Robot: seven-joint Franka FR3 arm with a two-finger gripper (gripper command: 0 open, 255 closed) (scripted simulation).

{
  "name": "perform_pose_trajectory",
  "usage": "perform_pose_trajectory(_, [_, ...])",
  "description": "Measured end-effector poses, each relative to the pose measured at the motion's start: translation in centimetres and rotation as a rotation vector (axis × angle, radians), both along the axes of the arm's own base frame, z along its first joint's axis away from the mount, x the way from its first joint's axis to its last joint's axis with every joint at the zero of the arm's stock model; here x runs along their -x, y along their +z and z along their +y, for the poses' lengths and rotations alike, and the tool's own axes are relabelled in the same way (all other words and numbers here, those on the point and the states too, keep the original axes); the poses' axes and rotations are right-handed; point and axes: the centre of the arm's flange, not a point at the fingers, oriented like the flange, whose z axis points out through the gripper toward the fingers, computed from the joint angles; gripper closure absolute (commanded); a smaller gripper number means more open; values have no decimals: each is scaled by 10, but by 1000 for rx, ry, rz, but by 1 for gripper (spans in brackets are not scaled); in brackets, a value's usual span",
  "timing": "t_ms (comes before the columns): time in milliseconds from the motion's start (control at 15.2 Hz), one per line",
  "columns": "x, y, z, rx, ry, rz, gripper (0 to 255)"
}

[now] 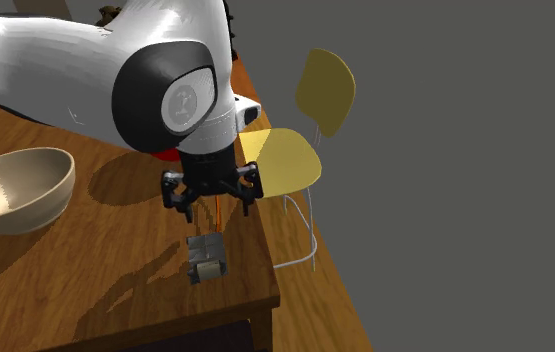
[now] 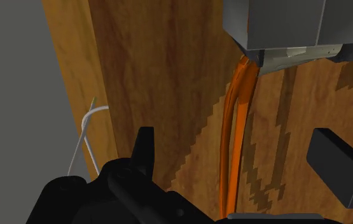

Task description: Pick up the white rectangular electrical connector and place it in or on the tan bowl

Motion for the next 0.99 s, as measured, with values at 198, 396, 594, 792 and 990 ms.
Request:
perform_pose_trajectory(198, [0, 0, 0, 0, 0, 0, 255])
perform_pose_trajectory(396, [0, 0, 0, 0, 0, 0, 255])
perform_pose_trajectory(594, [0, 0, 0, 0, 0, 0, 255])
perform_pose_trajectory(792, [0, 0, 0, 0, 0, 0, 255])
perform_pose_trajectory(990, [0, 7, 0, 0, 0, 0, 255])
